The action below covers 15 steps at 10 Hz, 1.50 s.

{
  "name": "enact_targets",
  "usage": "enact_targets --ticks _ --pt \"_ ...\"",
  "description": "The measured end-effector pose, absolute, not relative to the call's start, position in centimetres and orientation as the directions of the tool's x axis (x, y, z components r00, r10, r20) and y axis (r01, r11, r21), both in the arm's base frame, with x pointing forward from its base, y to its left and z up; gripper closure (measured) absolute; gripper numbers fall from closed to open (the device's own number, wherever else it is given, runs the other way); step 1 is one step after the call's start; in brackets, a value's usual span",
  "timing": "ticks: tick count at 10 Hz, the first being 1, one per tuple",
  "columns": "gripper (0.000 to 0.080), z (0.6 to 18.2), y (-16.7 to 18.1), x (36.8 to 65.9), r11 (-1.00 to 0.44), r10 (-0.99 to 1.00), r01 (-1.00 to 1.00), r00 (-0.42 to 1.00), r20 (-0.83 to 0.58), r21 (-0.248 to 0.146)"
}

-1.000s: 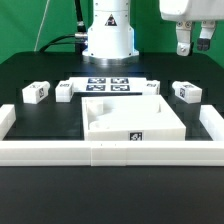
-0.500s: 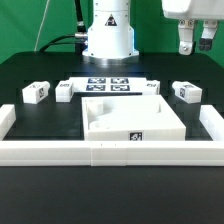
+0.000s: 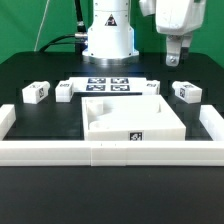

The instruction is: Assemble one leg

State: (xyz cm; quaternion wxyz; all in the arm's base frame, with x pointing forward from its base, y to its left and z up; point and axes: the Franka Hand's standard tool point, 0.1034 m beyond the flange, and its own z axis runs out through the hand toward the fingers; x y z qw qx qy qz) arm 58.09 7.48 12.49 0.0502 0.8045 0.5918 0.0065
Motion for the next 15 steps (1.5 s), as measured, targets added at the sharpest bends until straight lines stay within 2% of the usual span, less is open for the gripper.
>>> enact_targets --ticks 1,6,9,10,11,15 --pt "0.0150 11.9 6.9 57.9 -0.223 0.972 0.972 0.227 -0.060 0.073" --pt "0.0150 11.8 6.9 57.7 -0.248 0.966 0.966 0.252 -0.058 0.071" --pt "0.0150 9.8 5.5 56.0 -0.009 0.998 0.998 0.014 -0.066 0.065" --pt "0.0150 9.2 5.2 55.3 0.043 0.997 0.998 -0.039 -0.070 0.049" --pt "0.0150 8.9 4.7 54.8 0.043 0.997 0.998 -0.041 -0.072 0.035" --pt "0.0150 8.9 4.6 54.8 0.049 0.996 0.998 -0.046 -0.072 0.034"
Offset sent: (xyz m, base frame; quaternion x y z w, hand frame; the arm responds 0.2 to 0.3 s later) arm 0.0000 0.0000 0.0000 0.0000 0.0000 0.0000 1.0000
